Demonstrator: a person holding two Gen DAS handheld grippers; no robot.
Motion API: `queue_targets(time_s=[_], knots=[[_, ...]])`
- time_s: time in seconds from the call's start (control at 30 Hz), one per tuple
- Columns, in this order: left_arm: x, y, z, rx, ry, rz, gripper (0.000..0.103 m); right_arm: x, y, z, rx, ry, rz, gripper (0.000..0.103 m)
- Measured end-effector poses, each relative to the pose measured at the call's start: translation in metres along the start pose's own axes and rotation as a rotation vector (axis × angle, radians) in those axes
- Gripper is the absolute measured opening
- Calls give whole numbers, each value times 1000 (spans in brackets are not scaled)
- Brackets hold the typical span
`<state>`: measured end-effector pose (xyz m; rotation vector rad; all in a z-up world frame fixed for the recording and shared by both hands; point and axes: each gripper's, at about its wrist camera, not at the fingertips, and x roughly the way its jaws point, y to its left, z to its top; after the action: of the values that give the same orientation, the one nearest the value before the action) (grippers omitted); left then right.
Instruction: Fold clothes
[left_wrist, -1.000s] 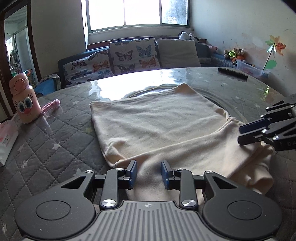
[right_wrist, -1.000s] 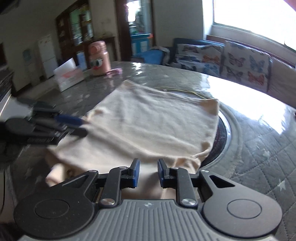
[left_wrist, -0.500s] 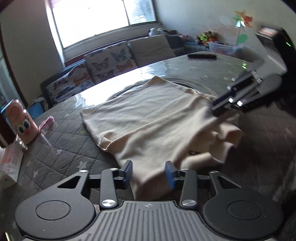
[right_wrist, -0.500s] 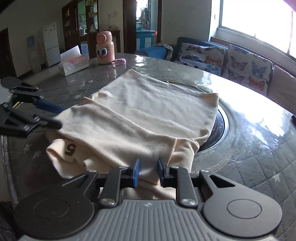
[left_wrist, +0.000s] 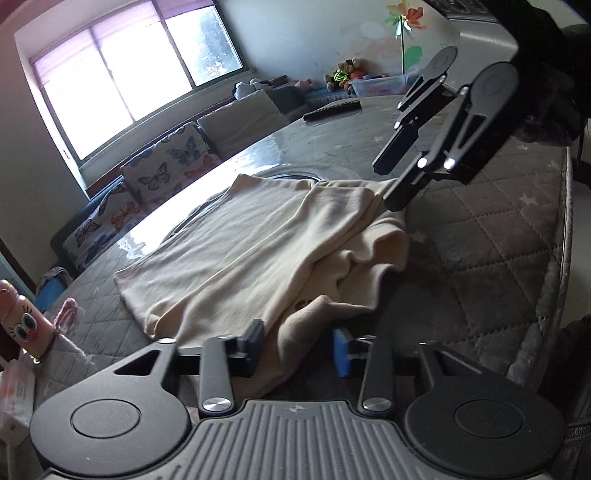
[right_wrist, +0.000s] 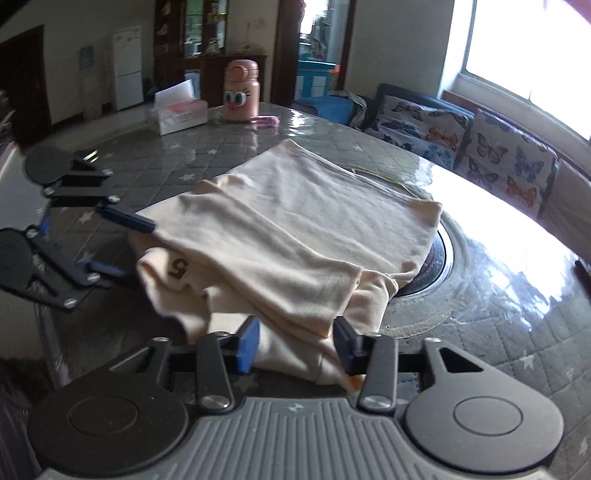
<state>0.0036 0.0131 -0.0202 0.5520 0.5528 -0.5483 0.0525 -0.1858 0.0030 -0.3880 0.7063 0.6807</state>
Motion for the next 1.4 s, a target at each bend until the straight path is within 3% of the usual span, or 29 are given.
queue_targets(time_s=[0.1, 0.27, 0.5, 0.6, 0.67, 0.73, 0.87, 0.97, 1.03, 1.3, 1.33, 1.4], knots=[[1, 9, 5, -39, -19, -6, 12, -5, 6, -3, -58, 9, 5, 54], [2, 36, 16, -152, -42, 0, 10, -1, 18, -9, -152, 15, 19, 61], [8, 61, 25, -251, -51, -20, 10, 21, 20, -1, -186, -32, 13, 62], [12, 64, 23, -268, -40, -28, 10, 32, 17, 3, -174, -37, 21, 53], [11, 64, 21, -273, -34, -38, 10, 38, 14, 6, -162, -32, 29, 37], [6, 62, 17, -266, -32, -43, 13, 41, 8, 11, -129, -28, 50, 28], [-4, 55, 9, -238, -28, -40, 18, 38, 1, 16, -97, -29, 68, 19], [-9, 49, 2, -210, -19, -18, 34, 38, -3, 21, -56, -24, 82, 15], [-11, 45, -2, -181, -14, -8, 35, 37, -6, 24, -36, -28, 86, 14], [2, 35, -16, -64, 29, 56, 35, 31, -10, 33, 19, -50, 71, 10], [3, 35, -17, -57, 33, 63, 32, 31, -10, 33, 23, -52, 68, 10], [1, 38, -18, -56, 29, 64, 12, 29, -9, 33, 25, -55, 63, 10]])
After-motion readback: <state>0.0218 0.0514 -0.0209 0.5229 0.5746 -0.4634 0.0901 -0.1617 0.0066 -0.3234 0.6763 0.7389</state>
